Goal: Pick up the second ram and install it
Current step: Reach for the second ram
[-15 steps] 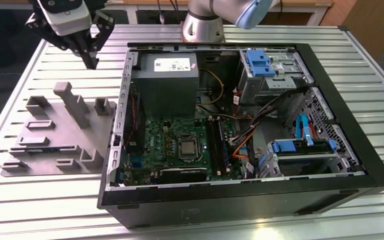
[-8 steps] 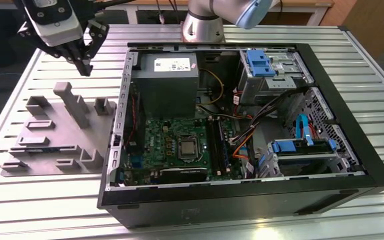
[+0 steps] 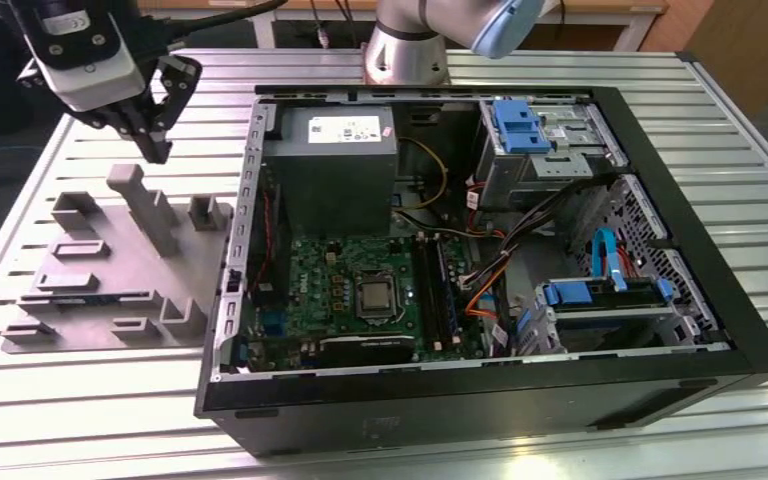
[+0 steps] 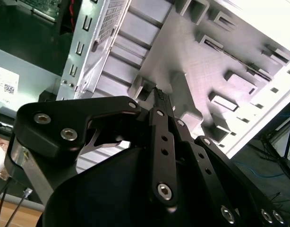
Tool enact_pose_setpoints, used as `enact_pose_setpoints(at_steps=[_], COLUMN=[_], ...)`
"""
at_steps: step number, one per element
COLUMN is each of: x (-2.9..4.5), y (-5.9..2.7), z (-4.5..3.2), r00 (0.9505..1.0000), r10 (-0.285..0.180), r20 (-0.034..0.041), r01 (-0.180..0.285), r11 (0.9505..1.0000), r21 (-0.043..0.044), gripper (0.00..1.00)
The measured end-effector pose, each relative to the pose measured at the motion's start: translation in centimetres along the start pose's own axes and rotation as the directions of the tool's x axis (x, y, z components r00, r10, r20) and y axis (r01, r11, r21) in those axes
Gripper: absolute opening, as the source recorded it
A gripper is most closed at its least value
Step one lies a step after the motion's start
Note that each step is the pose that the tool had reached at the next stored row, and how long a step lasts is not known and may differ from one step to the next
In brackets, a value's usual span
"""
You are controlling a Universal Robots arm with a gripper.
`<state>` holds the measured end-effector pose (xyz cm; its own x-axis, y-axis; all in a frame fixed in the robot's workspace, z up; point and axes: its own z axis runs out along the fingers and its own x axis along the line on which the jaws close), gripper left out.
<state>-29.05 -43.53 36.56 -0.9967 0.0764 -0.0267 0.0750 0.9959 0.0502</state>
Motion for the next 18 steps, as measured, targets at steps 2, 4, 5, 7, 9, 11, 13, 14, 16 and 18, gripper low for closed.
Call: enact_pose_setpoints(at_steps=[2, 4, 5, 7, 9, 11, 13, 14, 16, 18], x=[0.29, 0.60, 0.77, 1.11, 1.45, 1.81, 2.21, 2.43, 2.85, 3.27], y=[-0.21, -0.42, -0.53, -0.75, -0.98, -1.17, -1.35, -1.44, -1.60, -1.74], z=[0.12, 0.25, 0.31, 0.44, 0.58, 0.72, 0.87, 0.95, 1.10, 1.25], r00=[1.0000, 1.0000, 1.0000, 1.0000, 1.0000, 1.0000, 1.0000, 1.0000, 1.0000, 1.0000], r10=[0.000, 0.000, 0.000, 0.000, 0.000, 0.000, 0.000, 0.000, 0.000, 0.000], r20=[0.0000, 0.0000, 0.0000, 0.0000, 0.0000, -0.0001, 0.0000, 0.0001, 0.0000, -0.0001], r01=[0.000, 0.000, 0.000, 0.000, 0.000, 0.000, 0.000, 0.000, 0.000, 0.000], r11=[1.0000, 1.0000, 1.0000, 1.0000, 1.0000, 1.0000, 1.0000, 1.0000, 1.0000, 1.0000], r21=[0.0000, 0.0000, 0.0000, 0.0000, 0.0000, 0.0001, 0.0000, 0.0000, 0.0000, 0.0001], gripper=[0.11, 0.11, 0.11, 0.11, 0.11, 0.11, 0.11, 0.11, 0.11, 0.11])
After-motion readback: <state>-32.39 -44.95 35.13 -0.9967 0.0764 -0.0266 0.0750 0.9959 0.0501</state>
